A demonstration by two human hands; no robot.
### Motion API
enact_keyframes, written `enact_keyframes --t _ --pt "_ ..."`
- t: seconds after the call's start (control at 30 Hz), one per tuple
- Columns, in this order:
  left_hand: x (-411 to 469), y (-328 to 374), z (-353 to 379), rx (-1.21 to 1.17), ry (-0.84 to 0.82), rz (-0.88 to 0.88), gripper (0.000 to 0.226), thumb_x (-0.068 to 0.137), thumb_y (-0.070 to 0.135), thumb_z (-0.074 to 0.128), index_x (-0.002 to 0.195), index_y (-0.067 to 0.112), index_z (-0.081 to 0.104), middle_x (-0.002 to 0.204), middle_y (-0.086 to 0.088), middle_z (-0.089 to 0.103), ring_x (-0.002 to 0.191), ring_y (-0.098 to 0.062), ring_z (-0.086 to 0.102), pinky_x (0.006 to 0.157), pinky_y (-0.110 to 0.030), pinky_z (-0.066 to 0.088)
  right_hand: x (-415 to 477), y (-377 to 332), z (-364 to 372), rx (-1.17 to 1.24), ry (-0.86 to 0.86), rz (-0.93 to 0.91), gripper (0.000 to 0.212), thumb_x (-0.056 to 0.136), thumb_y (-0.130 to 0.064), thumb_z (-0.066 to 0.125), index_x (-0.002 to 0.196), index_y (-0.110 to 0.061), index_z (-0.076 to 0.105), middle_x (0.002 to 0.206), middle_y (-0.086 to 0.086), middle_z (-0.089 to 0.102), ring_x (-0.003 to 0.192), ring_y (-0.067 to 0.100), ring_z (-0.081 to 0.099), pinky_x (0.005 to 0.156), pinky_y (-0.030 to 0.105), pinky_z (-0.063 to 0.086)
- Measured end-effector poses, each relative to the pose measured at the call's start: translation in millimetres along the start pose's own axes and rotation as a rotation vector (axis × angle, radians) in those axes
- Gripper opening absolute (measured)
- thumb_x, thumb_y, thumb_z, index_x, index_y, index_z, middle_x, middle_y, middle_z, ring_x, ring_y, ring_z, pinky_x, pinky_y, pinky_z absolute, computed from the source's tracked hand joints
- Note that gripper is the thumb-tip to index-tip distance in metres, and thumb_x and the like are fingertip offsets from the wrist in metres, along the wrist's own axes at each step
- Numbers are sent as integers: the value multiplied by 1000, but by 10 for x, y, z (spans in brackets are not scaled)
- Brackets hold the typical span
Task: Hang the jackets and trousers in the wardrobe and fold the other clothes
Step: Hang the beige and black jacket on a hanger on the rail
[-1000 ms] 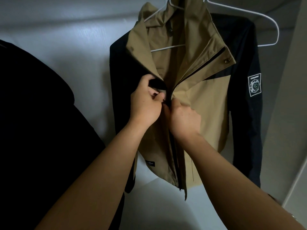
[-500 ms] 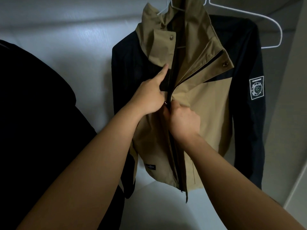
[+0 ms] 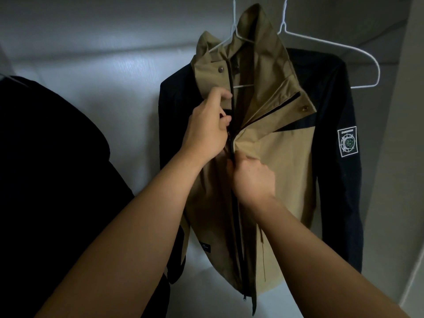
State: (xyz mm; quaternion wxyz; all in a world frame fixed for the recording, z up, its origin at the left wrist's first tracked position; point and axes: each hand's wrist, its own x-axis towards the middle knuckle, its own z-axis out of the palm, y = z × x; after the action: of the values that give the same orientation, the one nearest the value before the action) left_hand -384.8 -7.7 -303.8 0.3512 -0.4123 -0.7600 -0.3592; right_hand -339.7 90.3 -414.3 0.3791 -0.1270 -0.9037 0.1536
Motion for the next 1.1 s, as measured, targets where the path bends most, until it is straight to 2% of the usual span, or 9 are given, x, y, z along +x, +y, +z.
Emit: enact_keyframes --t 0.1,0.23,0.37,0.53,0.63,0.77,0.83,0.97,1.1 --pt "149 69 -62 -23 83 59 30 92 1 65 113 18 52 85 11 60 81 1 62 71 -10 50 -6 67 -3 6 -37 19 25 107 -38 38 118 -24 55 81 -3 52 63 18 51 53 30 38" --pt "402 184 -201 -33 185 126 23 92 -2 58 108 13 51 88 16 54 86 9 59 71 -6 47 -4 117 -33 5 -78 24 21 107 -30 40 115 -24 58 89 2 65 69 23 60 60 30 39" --pt "510 225 -270 11 153 173 26 91 -2 59 108 16 50 90 15 52 83 7 57 69 -4 44 82 89 -153 -48 -97 53 28 102 -35 51 75 -32 49 75 -5 64 51 7 46 47 22 30" --pt "556 202 -305 -19 81 164 33 91 5 65 107 27 48 86 16 54 81 11 57 68 -4 44 321 -169 -497 -85 307 32 47 95 -67 45 65 -35 30 46 -14 33 34 -3 28 37 11 13" --pt "609 204 -308 -53 83 164 36 89 8 69 104 32 46 83 16 57 78 13 57 67 -4 43 518 -326 -643 -153 469 29 55 91 -62 57 62 -33 20 44 -15 15 33 -2 9 41 11 3" --pt "655 196 -281 -35 53 196 36 89 12 72 103 32 46 80 14 61 79 8 61 68 -7 48 652 -272 -508 -118 348 -28 27 95 -32 67 71 -23 55 49 -15 17 37 0 12 43 13 6" --pt "708 187 -317 17 63 214 32 90 13 71 102 30 47 83 16 58 81 11 59 68 -8 48 658 -243 -469 -95 333 -52 24 94 -28 68 74 -23 55 51 -17 15 38 -1 10 44 13 5" --pt "940 215 -458 -39 271 111 28 90 17 70 103 27 48 90 16 53 85 6 58 70 -17 54 644 -294 -463 -144 382 -63 48 82 -34 77 68 -33 32 52 -18 2 36 -1 -4 42 12 -9" --pt "850 342 -375 30 205 193 20 93 18 67 103 23 49 89 17 53 81 4 58 69 -21 55 718 -191 -379 -143 268 -64 35 94 -35 66 64 -27 48 48 -17 24 34 -5 19 38 10 7"
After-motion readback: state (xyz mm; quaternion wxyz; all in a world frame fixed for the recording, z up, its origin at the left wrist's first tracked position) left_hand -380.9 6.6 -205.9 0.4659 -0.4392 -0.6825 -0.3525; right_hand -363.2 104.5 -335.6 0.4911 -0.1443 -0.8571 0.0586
